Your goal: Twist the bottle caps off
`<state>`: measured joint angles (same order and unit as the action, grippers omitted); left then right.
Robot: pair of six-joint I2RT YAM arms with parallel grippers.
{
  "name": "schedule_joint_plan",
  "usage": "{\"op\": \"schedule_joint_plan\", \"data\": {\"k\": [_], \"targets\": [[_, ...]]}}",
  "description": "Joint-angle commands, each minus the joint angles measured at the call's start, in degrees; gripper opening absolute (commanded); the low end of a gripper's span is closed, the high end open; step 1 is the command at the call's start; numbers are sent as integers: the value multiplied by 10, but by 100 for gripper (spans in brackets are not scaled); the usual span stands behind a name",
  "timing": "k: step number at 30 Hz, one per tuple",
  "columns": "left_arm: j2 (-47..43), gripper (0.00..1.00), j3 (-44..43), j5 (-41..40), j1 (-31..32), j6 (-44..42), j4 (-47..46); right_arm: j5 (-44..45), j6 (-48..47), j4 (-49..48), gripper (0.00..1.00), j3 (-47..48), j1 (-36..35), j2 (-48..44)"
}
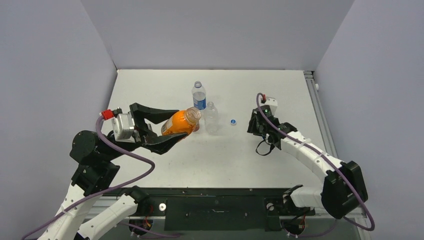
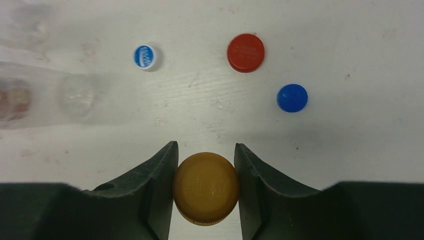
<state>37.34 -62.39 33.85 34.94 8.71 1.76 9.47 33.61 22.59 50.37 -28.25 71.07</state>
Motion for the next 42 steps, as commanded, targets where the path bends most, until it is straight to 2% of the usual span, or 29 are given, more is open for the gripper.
{"op": "schedule_joint_plan", "data": {"k": [1, 8, 12, 15, 17, 20, 24, 29, 33, 36, 37, 42], "targets": [[-3, 0, -1, 18, 1, -20, 5, 91, 57, -92, 0, -25, -4, 54], [0, 0, -1, 20, 0, -27, 8, 176, 104, -149, 0, -26, -20, 192], [2, 0, -6, 19, 0, -37, 16, 218, 128, -156, 9, -14, -32, 233], [3, 0, -11, 18, 0, -41, 23, 232, 143, -171, 20, -26, -43, 240], [6, 0, -15, 19, 0, -41, 24, 233, 147, -176, 31, -36, -51, 239], [14, 0, -25, 19, 0, -39, 29, 228, 145, -176, 57, -49, -62, 209], [20, 0, -34, 18, 0, -42, 28, 232, 132, -145, 67, -56, -82, 127], [25, 0, -37, 20, 0, -43, 22, 218, 94, -77, 69, -18, -104, -9], [27, 0, -35, 18, 0, -46, 14, 112, 32, -96, 69, 29, -115, -117], [31, 0, -34, 10, 0, -47, 7, -60, 5, -145, 71, 57, -100, -154], [32, 0, -37, 4, 0, -46, 8, -120, 4, -166, 75, 72, -99, -167], [36, 0, -30, 2, -1, -52, 6, -217, 29, -252, 79, 129, -131, -198]]}}
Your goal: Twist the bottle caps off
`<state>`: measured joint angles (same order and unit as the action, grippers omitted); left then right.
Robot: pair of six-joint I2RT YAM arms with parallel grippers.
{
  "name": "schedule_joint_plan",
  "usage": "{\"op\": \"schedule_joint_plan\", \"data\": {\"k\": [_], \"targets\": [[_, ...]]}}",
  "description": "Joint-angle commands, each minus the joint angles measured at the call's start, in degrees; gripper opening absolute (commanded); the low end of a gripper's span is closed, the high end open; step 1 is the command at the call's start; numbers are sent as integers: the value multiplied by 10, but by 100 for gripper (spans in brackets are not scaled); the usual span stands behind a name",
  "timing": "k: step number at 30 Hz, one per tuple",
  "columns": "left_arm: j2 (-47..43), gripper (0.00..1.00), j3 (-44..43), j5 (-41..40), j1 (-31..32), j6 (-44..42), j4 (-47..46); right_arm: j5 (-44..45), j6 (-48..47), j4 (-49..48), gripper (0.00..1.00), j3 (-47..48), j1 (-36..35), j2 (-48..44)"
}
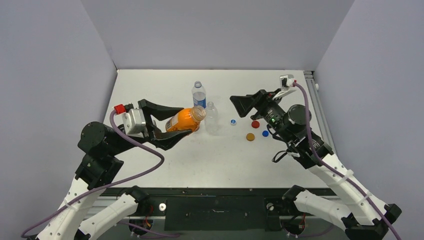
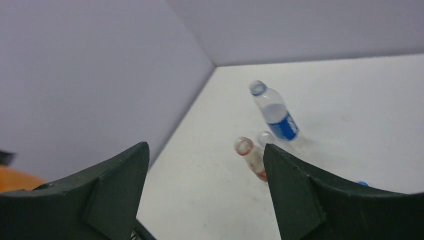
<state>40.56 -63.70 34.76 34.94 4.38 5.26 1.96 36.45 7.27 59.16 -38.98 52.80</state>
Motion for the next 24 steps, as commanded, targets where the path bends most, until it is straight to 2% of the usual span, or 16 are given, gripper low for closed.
{"op": "schedule_joint_plan", "data": {"k": [1, 4, 9, 15, 19, 21, 23, 24], "targets": [[5, 0, -14, -7, -1, -9, -33, -163, 9, -137, 80, 53, -37, -14], [11, 0, -8, -8, -1, -14, -39, -181, 13, -167, 80, 95, -79, 16], [30, 0, -21, 4, -1, -21, -33, -129, 10, -232, 81, 118, -174, 59], [32, 0, -16, 9, -1, -26, -42, -75, -42, -179, 79, 173, -232, 114], [31, 0, -17, 10, -1, -25, -44, -35, -57, -139, 65, 191, -241, 131], [28, 0, -16, 10, -2, -25, -44, -25, -60, -129, 53, 195, -242, 134], [27, 0, -13, 10, -1, -25, -44, -22, -53, -126, 31, 195, -242, 134], [26, 0, -11, 8, -1, -25, -44, -6, -48, -123, 13, 196, -242, 136]]}}
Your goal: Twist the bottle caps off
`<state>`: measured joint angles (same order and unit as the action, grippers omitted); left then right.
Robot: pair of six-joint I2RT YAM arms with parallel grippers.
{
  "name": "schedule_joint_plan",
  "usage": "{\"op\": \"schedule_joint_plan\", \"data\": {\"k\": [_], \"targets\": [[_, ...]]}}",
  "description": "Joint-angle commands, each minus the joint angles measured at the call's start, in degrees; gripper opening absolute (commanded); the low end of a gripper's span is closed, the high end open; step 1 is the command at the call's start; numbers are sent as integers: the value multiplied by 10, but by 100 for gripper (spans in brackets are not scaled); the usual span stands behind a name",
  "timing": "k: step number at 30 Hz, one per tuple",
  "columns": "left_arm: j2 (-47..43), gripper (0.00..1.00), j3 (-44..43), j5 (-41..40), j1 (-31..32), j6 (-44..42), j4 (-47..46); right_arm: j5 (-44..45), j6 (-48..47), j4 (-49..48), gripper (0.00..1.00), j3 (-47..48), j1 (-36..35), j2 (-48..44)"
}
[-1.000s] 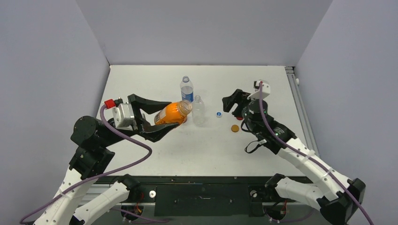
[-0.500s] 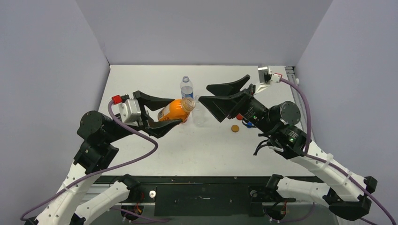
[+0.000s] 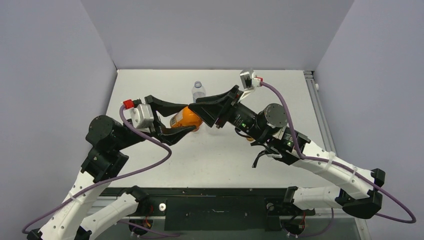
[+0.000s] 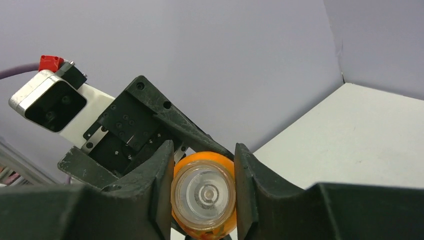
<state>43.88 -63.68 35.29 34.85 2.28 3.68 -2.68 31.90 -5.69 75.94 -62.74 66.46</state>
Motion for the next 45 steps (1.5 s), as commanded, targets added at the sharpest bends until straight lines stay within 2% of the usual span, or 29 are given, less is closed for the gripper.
{"op": "schedule_joint_plan", "data": {"k": [1, 2, 3, 4, 5, 6, 7, 8, 9, 11, 15, 21, 26, 31, 35, 39, 41, 45], "targets": [[-6, 0, -11, 1, 0, -3, -28, 43, 3, 11, 7, 30, -4, 1], [-5, 0, -10, -4, 0, -2, -38, 50, 4, 22, 0, 36, -4, 4], [-4, 2, -9, -9, 0, 1, -44, 52, 4, 30, 0, 40, -4, 7], [-3, 10, -10, -24, 0, 3, -48, 55, 3, 44, 0, 42, -5, 7], [-2, 39, -10, -33, -1, 8, -48, 58, -1, 52, 0, 42, -5, 5], [-2, 60, -11, -54, -1, 10, -42, 68, -9, 66, 0, 41, -5, 4], [-1, 92, -14, -69, -1, 8, -40, 75, -13, 77, 0, 40, -3, -3], [1, 99, -19, -75, -1, -5, -6, 93, -23, 100, 0, 37, 2, -7], [7, 98, -34, -87, -1, -12, 16, 100, -27, 120, 0, 35, 7, -16], [29, 97, -76, -105, 0, -36, 137, 100, -26, 141, 0, 9, 36, -33], [68, 97, -131, -166, -2, -68, 291, 121, -29, 195, 0, -52, 117, -60], [54, 97, -122, -255, -22, -76, 332, 283, -54, 231, 0, -147, 132, -52], [107, 96, -169, -359, -42, -59, 386, 325, -63, 188, 0, -198, 130, 4], [120, 97, -149, -327, -128, -75, 381, 348, -70, 100, 0, -257, 117, 54], [175, 97, -188, -295, -200, -48, 404, 362, -77, 12, 0, -305, 102, 78], [225, 97, -216, -313, -228, -34, 436, 383, -84, -54, 0, -332, 93, 115], [228, 96, -197, -328, -238, -34, 433, 394, -92, -85, 0, -339, 89, 136], [178, 97, -98, -327, -262, -44, 362, 405, -87, -117, 0, -341, 85, 177]]}}
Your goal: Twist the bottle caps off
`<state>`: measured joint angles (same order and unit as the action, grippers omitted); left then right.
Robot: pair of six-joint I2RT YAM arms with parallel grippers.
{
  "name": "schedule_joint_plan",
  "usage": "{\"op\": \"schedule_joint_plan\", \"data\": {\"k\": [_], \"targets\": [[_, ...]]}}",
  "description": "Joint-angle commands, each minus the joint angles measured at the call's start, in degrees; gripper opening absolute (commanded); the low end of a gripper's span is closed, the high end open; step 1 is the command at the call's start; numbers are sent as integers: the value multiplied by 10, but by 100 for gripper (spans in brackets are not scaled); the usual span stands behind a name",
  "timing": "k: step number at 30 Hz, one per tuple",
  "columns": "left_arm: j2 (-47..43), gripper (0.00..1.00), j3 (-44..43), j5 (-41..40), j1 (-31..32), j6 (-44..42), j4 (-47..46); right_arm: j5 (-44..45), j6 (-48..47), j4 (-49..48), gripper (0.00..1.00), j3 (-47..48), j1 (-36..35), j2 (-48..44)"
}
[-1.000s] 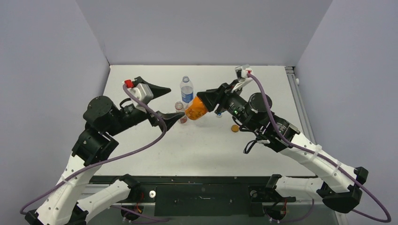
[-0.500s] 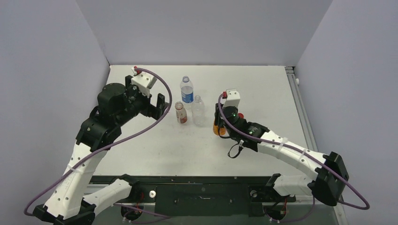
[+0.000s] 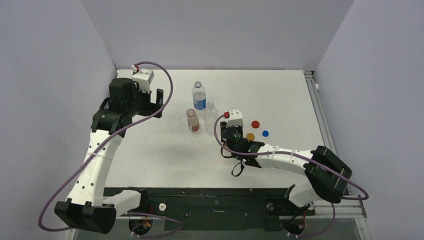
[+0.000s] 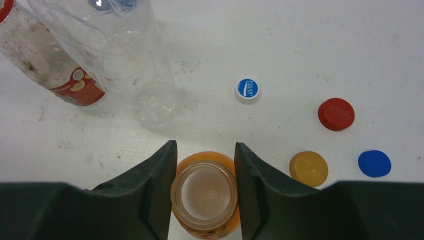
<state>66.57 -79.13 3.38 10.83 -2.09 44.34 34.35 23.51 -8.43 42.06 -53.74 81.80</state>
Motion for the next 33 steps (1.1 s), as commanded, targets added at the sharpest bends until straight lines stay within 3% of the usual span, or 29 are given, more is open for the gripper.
{"op": "schedule_joint_plan", "data": {"k": [1, 8, 14, 17, 20, 28, 33], "targets": [[-68, 97, 90, -7, -25, -3, -70, 36, -1, -94, 0, -1, -4, 34], [-91, 97, 182, -12, -35, -18, -137, 26, 13, -89, 3, 4, -3, 50], [-94, 97, 228, -10, -36, -11, -194, 15, 12, -84, 39, -3, -4, 30], [-98, 97, 242, -4, -36, -3, -211, 12, 6, -74, 64, -1, -4, 16], [-106, 96, 260, -2, -36, 1, -237, 9, 1, -57, 75, 7, -4, -5], [-114, 96, 308, -6, -40, -2, -312, 15, 0, 26, 80, 38, 9, -108], [-99, 97, 384, 24, -63, 0, -416, 35, 3, 81, 81, 42, 111, -211]]}}
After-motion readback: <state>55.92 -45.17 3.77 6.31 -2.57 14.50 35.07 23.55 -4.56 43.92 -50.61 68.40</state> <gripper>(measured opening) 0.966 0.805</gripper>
